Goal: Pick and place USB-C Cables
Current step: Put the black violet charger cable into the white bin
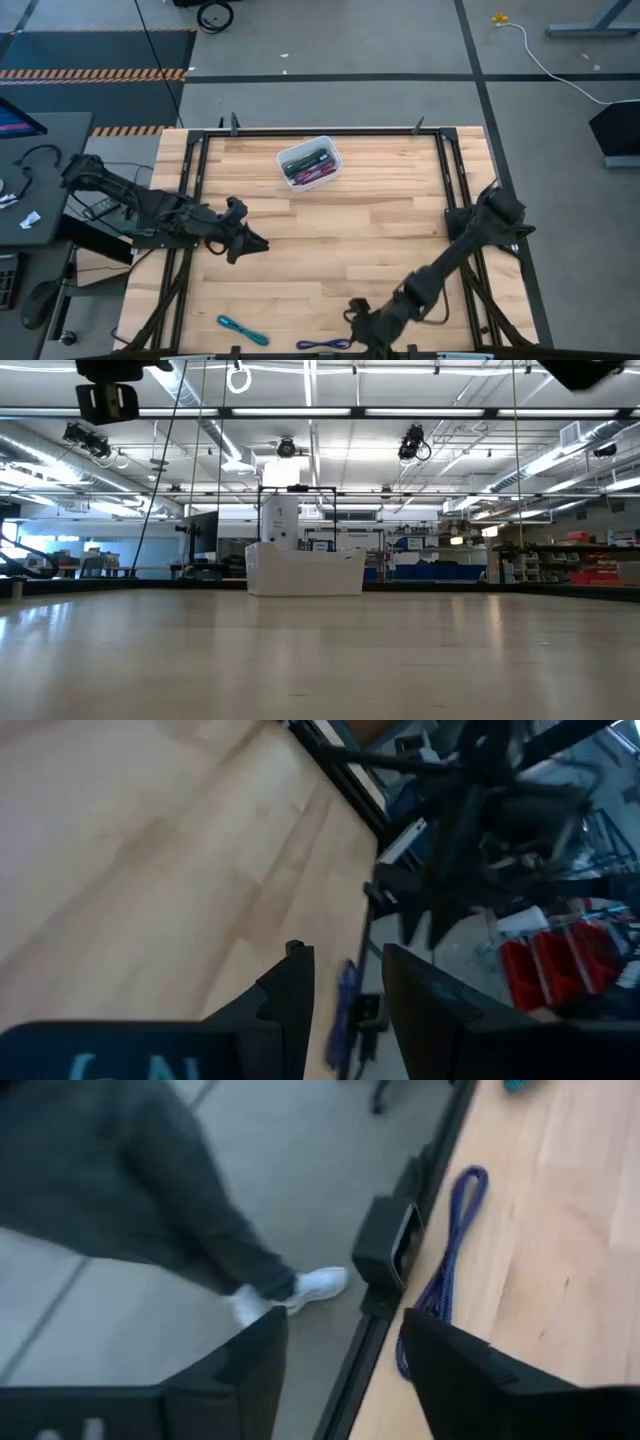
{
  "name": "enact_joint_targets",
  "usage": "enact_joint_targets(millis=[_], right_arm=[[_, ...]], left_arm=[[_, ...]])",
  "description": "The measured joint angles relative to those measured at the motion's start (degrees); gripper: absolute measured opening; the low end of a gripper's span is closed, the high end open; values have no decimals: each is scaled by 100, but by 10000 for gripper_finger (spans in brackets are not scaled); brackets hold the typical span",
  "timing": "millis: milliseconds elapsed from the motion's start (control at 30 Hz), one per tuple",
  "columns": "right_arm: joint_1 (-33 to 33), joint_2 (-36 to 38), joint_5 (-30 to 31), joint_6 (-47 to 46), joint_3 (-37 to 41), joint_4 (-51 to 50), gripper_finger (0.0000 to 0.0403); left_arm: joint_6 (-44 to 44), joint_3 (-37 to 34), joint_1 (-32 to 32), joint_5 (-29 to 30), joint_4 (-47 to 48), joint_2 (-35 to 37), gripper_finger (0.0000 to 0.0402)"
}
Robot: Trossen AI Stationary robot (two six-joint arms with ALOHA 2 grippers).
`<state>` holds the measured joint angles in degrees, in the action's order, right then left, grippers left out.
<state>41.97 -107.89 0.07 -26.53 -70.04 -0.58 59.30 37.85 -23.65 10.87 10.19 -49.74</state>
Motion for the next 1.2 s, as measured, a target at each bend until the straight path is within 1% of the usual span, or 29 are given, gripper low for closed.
enact_joint_targets(millis=[133, 233, 367, 433, 533, 633, 733, 833, 933, 1000, 1033, 1100, 1200], right_arm=[[236, -654, 938, -421, -49, 674, 245], [309, -1140, 1486, -524, -305, 705, 262], [320, -1661, 1973, -695, -621, 649, 260], [322, -1842, 2114, -885, -711, 566, 252], [325, -1989, 2155, -1087, -785, 411, 237], [329, -2020, 2185, -1154, -817, 177, 215], [329, -1998, 2203, -1003, -824, -140, 177], [311, -1995, 2238, -905, -824, -361, 121], [234, -1946, 2111, -1154, -824, -700, 56], [132, -1808, 1954, -1338, -819, -969, 25], [77, -1714, 1815, -1400, -813, -1071, 16], [-55, -1441, 1886, -1390, -783, -1559, 16], [-382, -973, 2054, -1053, -708, -2463, 16]], left_arm=[[485, 0, -268, 107, 9, 0, 125], [781, 0, -544, 342, -8, -2, 125], [1068, 0, -945, 821, -8, -2, 125], [1201, 0, -1128, 1125, -36, -4, 125], [1301, 0, -1356, 1550, -53, -11, 125], [1356, 0, -1507, 1849, -54, -11, 125], [1360, 0, -1588, 2030, -56, -11, 126], [1356, 0, -1616, 2098, -52, -11, 125], [1352, 0, -1616, 2105, -52, -11, 125], [1353, 0, -1614, 2107, -47, -11, 125], [1351, 0, -1614, 2107, -49, -11, 125], [1315, 0, -1591, 2106, -43, -8, 126], [1004, 0, -1481, 2107, -47, 8, 125]])
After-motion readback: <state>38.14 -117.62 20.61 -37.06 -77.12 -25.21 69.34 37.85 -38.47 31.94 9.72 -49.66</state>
